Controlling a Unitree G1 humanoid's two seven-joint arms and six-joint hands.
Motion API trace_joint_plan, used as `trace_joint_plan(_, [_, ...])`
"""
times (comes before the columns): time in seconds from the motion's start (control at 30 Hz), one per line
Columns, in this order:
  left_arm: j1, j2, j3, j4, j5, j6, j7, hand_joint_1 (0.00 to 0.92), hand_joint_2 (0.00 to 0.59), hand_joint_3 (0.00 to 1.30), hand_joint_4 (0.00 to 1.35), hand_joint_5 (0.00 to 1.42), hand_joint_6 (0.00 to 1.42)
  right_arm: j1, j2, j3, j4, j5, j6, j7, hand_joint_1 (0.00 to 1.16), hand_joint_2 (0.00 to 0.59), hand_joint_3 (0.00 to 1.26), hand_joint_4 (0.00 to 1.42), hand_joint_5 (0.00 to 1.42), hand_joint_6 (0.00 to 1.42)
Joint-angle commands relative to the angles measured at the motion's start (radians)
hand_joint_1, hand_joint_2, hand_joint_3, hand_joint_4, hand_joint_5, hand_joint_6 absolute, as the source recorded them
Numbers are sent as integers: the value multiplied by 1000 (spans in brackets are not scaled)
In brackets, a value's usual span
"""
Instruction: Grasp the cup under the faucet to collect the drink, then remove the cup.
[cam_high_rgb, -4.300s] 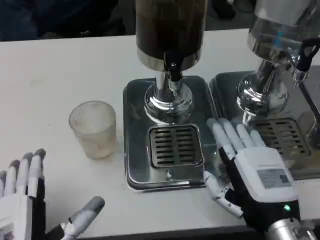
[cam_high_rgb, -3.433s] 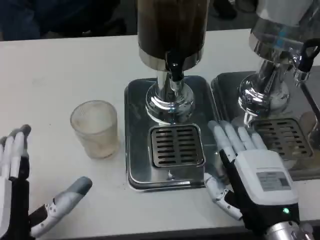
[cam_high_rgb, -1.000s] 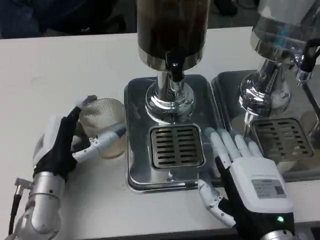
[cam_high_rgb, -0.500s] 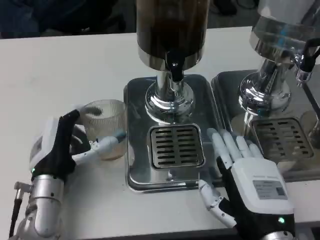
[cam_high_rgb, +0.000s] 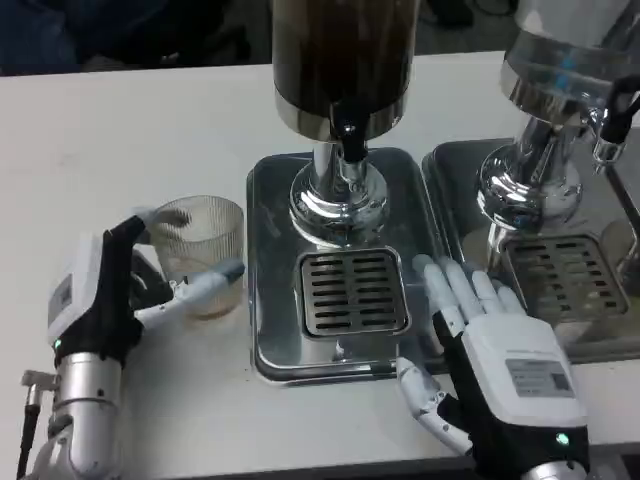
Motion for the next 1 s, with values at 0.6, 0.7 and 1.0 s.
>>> trace_joint_plan(0.6, [9,3,1,-45,12,-64,59,685,0,871,1028,1166,1336,-8,-4,-11,1,9,-10,-16,0,507,0,0,0,47])
trace_joint_plan(0.7, [18,3,-3,-79,21,-92,65,685,0,871,1028,1167,1338,-7,-4,-14,-4,9,-10,-18,0,507,0,0,0,48])
trace_joint_plan(1.0, [12,-27,-54,-159,86,-120,79,676,0,872,1028,1154,1344,-4,-6,-24,-15,2,-9,-21,0,507,0,0,0,30])
